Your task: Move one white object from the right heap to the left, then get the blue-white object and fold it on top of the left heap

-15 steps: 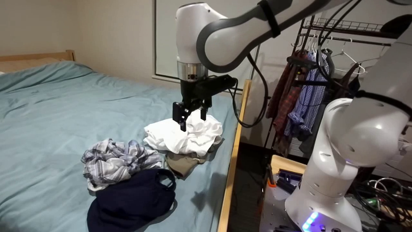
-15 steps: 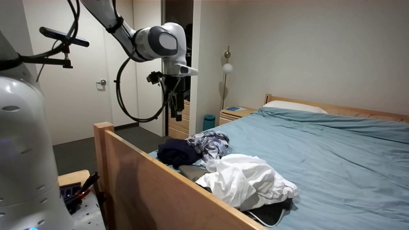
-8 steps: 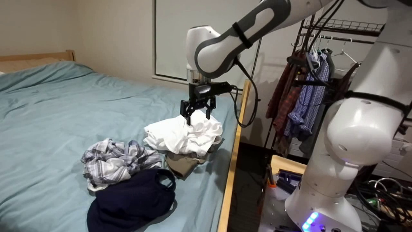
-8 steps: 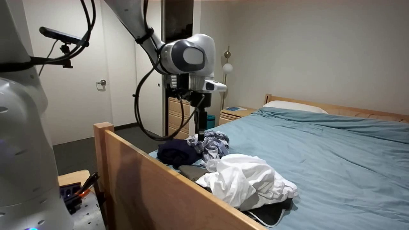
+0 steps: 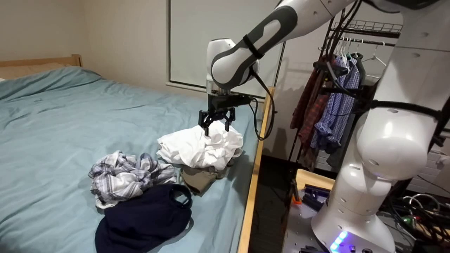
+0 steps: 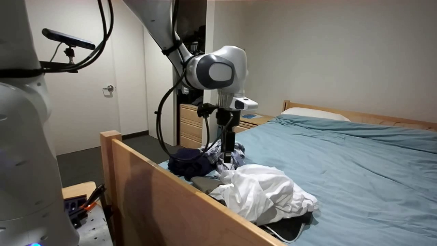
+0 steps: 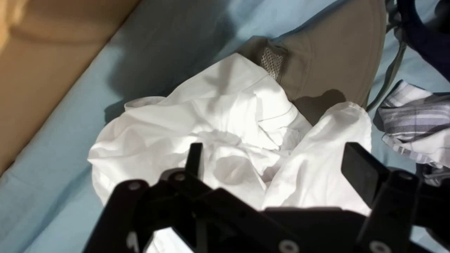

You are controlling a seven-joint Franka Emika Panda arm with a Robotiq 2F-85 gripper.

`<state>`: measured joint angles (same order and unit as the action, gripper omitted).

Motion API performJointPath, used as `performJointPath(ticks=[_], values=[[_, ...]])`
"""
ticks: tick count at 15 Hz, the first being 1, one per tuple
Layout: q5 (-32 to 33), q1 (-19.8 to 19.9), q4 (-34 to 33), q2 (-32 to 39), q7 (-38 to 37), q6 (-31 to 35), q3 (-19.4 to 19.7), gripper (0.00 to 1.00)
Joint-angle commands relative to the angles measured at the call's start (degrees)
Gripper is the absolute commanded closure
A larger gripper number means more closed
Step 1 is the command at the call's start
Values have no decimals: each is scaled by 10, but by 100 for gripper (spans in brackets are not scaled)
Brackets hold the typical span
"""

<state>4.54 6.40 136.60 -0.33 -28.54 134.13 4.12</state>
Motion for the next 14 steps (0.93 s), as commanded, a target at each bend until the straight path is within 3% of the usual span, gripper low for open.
performJointPath(ticks=[1, 4, 8, 14], values=[[0, -4, -1, 0, 0, -1, 4, 0], [-36, -1, -23, 8, -12, -15, 7, 0], [-152, 23, -81, 40, 5, -41, 41, 0], [-216, 40, -159, 133, -42, -70, 74, 0]])
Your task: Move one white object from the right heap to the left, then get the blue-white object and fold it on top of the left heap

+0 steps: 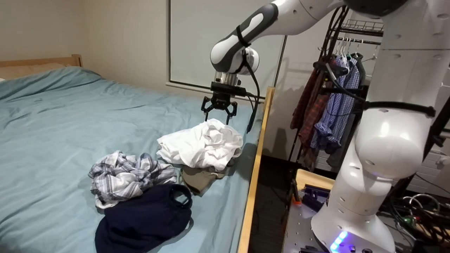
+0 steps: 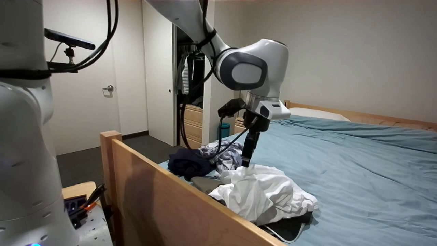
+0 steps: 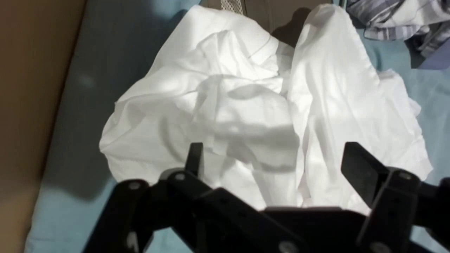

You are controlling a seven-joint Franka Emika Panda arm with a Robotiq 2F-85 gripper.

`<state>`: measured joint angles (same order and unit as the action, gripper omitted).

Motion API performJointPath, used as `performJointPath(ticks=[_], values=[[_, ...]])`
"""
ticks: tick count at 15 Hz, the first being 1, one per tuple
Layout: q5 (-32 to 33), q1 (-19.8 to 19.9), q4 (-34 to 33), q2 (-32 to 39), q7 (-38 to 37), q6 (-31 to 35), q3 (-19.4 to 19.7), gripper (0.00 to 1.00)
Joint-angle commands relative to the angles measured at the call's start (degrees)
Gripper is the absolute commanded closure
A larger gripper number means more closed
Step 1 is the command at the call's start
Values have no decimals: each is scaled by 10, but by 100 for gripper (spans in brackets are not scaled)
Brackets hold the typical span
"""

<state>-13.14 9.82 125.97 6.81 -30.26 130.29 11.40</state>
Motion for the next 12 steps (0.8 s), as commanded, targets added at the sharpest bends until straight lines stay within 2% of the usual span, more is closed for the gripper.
performJointPath(ticks=[1, 5, 7, 12], values=[[-53, 6, -66, 80, -27, -40, 1, 0], [-126, 3, -116, 159, -103, -17, -2, 0], [-124, -4, -132, 189, -162, 0, 5, 0], [-72, -38, -165, 260, -327, 54, 27, 0]])
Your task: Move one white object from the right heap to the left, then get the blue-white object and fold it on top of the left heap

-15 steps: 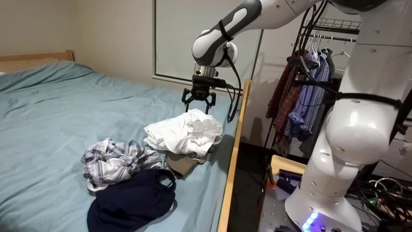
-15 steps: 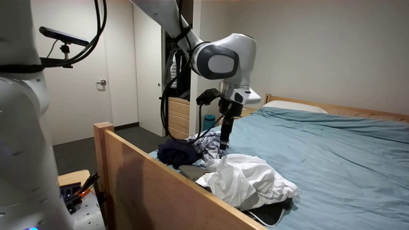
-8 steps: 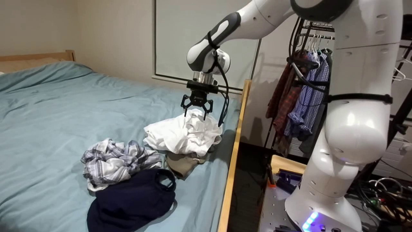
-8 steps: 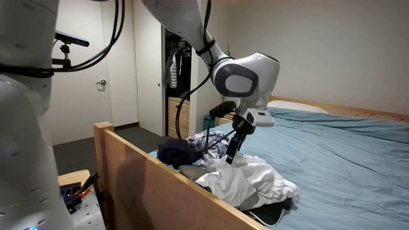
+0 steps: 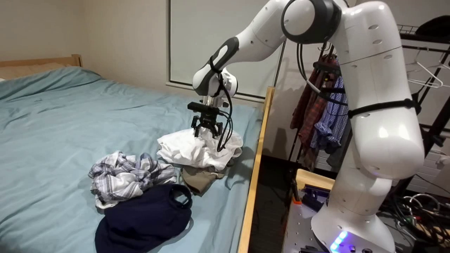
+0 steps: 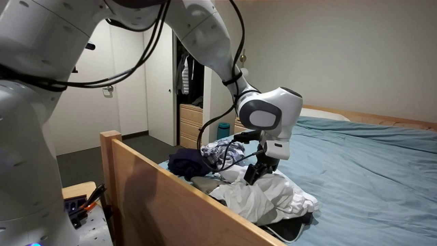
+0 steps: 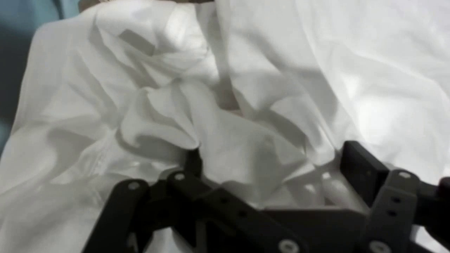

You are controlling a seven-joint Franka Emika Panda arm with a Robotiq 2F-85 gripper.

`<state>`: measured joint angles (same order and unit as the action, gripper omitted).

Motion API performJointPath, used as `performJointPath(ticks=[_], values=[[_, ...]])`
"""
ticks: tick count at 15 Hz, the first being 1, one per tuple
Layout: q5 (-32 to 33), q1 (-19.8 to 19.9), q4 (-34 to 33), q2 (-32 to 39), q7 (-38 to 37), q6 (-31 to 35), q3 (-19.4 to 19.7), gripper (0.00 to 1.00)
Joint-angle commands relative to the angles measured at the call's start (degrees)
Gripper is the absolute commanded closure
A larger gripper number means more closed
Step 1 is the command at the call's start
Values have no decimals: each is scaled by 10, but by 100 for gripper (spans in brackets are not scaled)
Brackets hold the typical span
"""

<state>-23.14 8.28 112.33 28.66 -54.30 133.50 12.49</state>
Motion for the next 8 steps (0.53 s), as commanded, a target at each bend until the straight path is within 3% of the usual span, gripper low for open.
performJointPath(ticks=[1, 4, 5, 6, 8], values=[[33, -23, -37, 52, -100, 15, 13, 0], [51, -28, -56, 72, -118, 13, 7, 1], [57, -30, -62, 76, -122, 11, 6, 25], [61, -31, -63, 77, -124, 13, 5, 25], [67, -31, -65, 78, -123, 13, 3, 35]])
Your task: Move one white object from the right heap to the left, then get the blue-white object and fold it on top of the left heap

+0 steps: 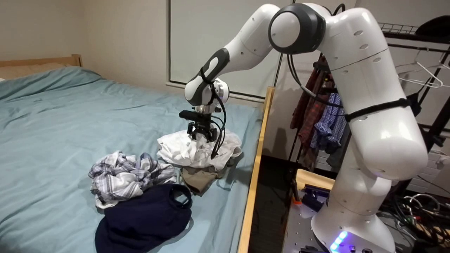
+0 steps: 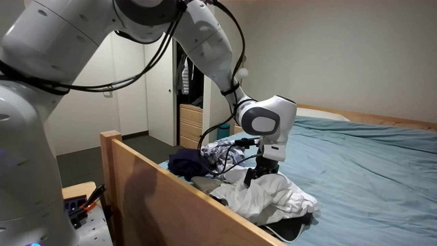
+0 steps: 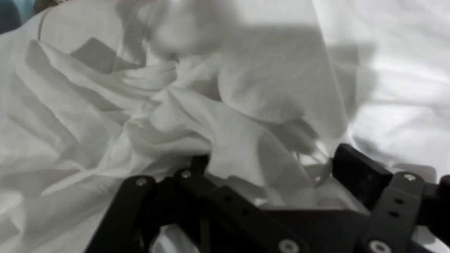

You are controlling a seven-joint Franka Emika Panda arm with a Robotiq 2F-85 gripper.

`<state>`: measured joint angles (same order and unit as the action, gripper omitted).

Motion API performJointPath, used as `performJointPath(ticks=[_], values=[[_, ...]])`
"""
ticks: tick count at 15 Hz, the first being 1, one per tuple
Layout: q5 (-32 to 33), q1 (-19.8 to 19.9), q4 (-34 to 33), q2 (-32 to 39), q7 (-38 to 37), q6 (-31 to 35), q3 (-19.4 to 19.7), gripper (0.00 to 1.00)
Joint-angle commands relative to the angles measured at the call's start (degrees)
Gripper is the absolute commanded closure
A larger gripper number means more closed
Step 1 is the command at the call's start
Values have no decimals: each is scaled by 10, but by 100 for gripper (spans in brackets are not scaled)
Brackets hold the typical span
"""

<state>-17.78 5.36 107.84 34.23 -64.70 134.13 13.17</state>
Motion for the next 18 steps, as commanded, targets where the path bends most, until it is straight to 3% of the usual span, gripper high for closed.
performJointPath(ticks=[1, 9, 14, 18], values=[[15, -2, -20, 22, -18, 9, -3, 42], [5, 11, -16, 15, 19, 10, -19, 92], [14, 8, 6, -28, 97, 16, -29, 93], [63, -19, 62, -125, 149, 33, -18, 92]])
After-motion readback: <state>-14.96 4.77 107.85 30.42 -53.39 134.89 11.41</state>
